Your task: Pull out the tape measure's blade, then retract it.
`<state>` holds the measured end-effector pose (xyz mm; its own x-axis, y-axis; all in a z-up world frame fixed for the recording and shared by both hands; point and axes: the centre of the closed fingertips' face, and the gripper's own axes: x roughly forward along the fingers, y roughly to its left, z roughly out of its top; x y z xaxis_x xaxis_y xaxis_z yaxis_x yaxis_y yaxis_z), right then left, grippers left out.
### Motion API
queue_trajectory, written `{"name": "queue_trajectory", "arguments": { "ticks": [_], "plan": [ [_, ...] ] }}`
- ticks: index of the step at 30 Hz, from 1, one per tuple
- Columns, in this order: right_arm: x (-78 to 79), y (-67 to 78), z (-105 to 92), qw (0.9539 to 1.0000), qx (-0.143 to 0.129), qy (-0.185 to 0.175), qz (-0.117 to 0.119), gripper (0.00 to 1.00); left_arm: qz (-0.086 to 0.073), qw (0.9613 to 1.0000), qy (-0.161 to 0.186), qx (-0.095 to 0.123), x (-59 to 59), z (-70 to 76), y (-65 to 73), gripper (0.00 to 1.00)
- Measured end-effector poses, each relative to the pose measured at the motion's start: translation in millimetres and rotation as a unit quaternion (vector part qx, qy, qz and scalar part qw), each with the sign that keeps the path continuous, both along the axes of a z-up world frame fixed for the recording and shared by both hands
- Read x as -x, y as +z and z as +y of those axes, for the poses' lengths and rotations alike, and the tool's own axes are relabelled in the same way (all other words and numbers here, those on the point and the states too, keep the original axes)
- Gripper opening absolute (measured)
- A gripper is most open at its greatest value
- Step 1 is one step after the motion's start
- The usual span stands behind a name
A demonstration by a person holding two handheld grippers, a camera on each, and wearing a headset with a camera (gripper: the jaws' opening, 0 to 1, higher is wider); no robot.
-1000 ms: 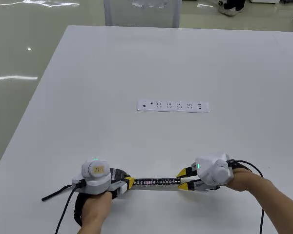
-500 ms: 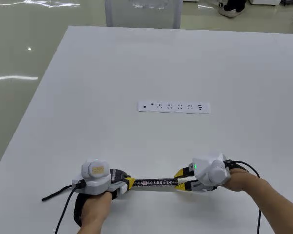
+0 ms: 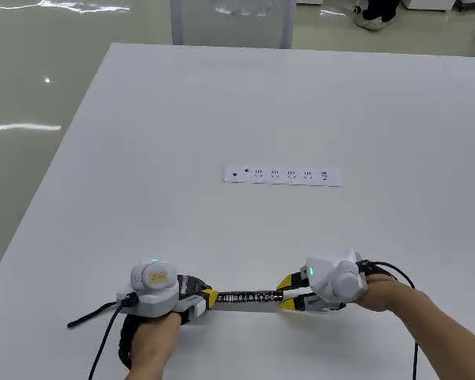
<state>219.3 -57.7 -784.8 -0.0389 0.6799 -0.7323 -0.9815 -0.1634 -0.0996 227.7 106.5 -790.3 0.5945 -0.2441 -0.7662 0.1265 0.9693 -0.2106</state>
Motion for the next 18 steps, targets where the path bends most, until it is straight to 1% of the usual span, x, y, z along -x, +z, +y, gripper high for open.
{"name": "queue_trajectory", "arguments": {
  "ticks": [9,18],
  "plan": [
    [0.0,-0.5,8.4,1.0,-0.004,0.004,0.0,0.14,0.0,1.0,0.001,0.002,0.9,-0.4,1.1,0.62],
    [1.7,-0.6,15.3,1.0,-0.006,0.005,0.002,0.14,0.001,1.0,-0.002,0.002,2.7,-2.9,5.3,0.62]
  ]
}}
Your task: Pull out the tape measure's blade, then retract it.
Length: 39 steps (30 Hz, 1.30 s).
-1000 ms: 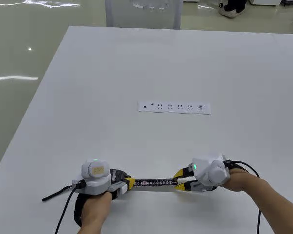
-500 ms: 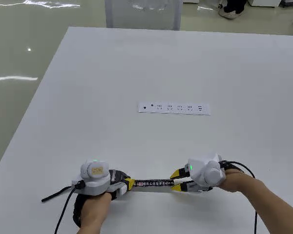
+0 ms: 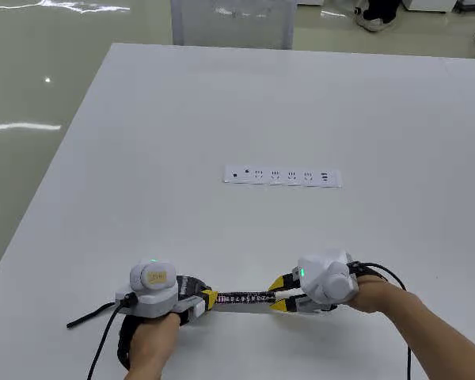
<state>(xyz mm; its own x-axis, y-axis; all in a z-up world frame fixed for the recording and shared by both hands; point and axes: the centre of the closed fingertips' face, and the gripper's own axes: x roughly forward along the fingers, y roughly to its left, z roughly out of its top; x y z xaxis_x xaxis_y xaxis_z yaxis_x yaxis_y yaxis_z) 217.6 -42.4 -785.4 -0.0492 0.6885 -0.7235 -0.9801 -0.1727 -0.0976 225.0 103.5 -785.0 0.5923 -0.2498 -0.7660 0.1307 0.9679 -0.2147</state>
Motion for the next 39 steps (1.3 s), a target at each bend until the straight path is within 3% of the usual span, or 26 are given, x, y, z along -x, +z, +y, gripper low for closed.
{"name": "queue_trajectory", "arguments": {
  "ticks": [39],
  "plan": [
    [4.0,-2.2,20.3,0.9999,-0.008,0.004,0.005,0.14,0.002,0.9999,-0.014,0.003,-2.9,0.1,-4.9,0.62]
  ]
}}
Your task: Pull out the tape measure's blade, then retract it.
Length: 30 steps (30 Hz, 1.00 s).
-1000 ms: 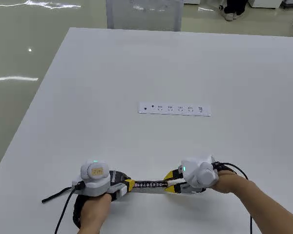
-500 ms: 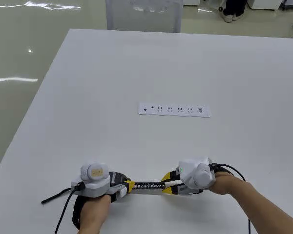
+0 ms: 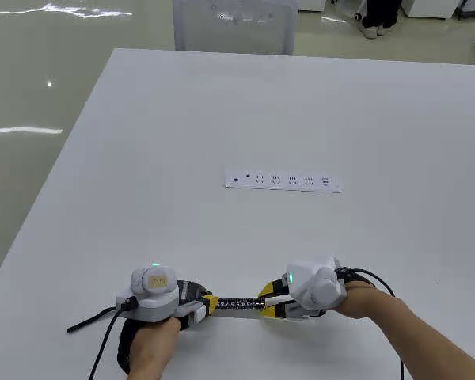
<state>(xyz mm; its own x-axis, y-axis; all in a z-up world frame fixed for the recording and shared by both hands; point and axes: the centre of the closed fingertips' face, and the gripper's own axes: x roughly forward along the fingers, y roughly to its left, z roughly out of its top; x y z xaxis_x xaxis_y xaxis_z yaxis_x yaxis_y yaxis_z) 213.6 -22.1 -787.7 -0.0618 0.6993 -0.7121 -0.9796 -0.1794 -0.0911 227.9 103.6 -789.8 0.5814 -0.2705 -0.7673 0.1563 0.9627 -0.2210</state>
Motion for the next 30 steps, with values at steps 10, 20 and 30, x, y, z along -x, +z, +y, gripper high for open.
{"name": "queue_trajectory", "arguments": {
  "ticks": [10,20,30],
  "plan": [
    [0.5,-0.1,5.2,1.0,-0.003,0.002,0.002,0.14,0.001,1.0,-0.005,0.002,1.9,-2.1,1.2,0.62],
    [1.2,-1.8,10.9,1.0,-0.004,0.004,0.003,0.14,0.001,1.0,-0.008,0.002,4.7,-3.2,5.4,0.62],
    [1.2,-2.5,16.5,1.0,-0.006,0.005,0.004,0.14,0.001,0.9999,-0.011,0.004,4.2,-2.8,3.1,0.62]
  ]
}}
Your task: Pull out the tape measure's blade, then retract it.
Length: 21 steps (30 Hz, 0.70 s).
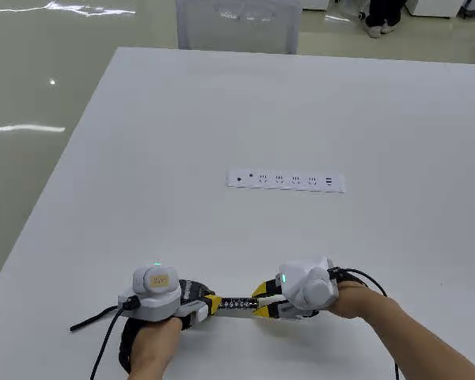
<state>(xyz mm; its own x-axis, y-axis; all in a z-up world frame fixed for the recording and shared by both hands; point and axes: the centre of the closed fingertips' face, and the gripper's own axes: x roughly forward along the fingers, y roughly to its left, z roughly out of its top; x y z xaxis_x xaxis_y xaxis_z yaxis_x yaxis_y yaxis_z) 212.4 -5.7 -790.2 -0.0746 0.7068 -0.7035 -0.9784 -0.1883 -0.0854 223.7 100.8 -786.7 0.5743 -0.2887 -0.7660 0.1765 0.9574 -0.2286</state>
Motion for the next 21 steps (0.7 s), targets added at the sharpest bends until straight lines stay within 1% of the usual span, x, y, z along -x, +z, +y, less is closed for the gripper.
{"name": "queue_trajectory", "arguments": {
  "ticks": [4,10,21],
  "plan": [
    [0.1,-0.8,1.5,1.0,-0.001,0.001,0.001,0.14,0.0,1.0,-0.002,0.0,-0.6,0.1,-1.2,0.62],
    [0.3,-1.6,5.1,1.0,-0.001,0.002,0.0,0.14,0.0,1.0,-0.003,0.0,2.6,-2.0,1.1,0.62],
    [0.4,-2.1,11.5,1.0,-0.003,0.005,0.0,0.14,0.001,1.0,-0.005,0.001,2.5,-1.9,2.9,0.62]
  ]
}}
